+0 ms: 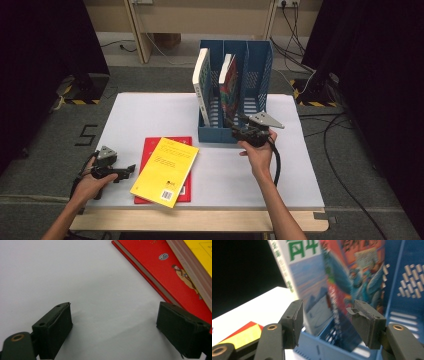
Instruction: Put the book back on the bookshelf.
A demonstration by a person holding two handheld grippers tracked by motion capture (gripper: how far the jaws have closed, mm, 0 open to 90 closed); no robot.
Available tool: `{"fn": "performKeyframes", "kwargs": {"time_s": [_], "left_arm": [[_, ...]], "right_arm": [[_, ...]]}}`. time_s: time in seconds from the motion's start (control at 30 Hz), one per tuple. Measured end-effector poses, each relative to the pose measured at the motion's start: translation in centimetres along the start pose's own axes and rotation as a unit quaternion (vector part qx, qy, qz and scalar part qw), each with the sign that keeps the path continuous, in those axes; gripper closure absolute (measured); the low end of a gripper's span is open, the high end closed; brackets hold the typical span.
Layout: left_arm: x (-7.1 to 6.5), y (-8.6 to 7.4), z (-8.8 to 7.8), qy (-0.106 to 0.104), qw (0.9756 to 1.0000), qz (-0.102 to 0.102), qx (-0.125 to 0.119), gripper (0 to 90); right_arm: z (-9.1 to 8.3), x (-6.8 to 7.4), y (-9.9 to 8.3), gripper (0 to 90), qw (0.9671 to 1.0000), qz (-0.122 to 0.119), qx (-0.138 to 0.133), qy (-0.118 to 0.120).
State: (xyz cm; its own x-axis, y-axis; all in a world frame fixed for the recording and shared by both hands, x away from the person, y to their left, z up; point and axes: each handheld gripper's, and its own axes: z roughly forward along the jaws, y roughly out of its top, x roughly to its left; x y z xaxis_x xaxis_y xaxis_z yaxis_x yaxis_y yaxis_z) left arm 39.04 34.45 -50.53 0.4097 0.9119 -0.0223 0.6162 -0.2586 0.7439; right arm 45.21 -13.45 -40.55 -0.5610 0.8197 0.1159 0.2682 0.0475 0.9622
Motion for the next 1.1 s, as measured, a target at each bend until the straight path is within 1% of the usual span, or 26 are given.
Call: {"fn": "performKeyframes", "kwargs": {"time_s": [0.13,0.27,0.43,0.53,0.63,0.7,1.0,1.1], "left_arm": [[0.0,0.0,0.0,0.0,1.0,0.0,0.0,11.9],[0.0,0.0,0.0,0.0,1.0,0.0,0.0,11.9],[0.0,0.0,0.0,0.001,1.0,0.001,0.0,12.0],[0.0,0.0,0.0,0.0,1.0,0.0,0.0,12.0],[0.0,0.0,0.0,0.0,1.0,-0.001,-0.001,12.1],[0.1,0.0,0.0,-0.001,1.0,-0.004,-0.002,12.6],[0.0,0.1,-0.2,0.002,1.0,0.001,-0.006,14.7],[0.1,0.1,-0.2,0.004,1.0,-0.002,-0.008,14.7]], "right_arm": [[0.0,0.8,-0.7,42.8,0.9999,0.003,0.009,0.011],[-0.1,1.6,-1.4,42.3,0.9996,-0.003,0.019,0.02],[-0.1,2.4,-2.4,40.8,0.9987,-0.003,0.037,0.035],[-0.1,2.7,-3.1,40.8,0.998,-0.008,0.047,0.042],[-0.1,3.0,-3.7,40.8,0.9973,-0.004,0.058,0.045],[-0.2,3.0,-4.1,40.9,0.9967,-0.006,0.065,0.049],[-0.6,3.1,-5.1,40.8,0.9958,0.002,0.076,0.052],[-0.6,3.2,-5.2,40.8,0.9958,0.002,0.075,0.052]]}}
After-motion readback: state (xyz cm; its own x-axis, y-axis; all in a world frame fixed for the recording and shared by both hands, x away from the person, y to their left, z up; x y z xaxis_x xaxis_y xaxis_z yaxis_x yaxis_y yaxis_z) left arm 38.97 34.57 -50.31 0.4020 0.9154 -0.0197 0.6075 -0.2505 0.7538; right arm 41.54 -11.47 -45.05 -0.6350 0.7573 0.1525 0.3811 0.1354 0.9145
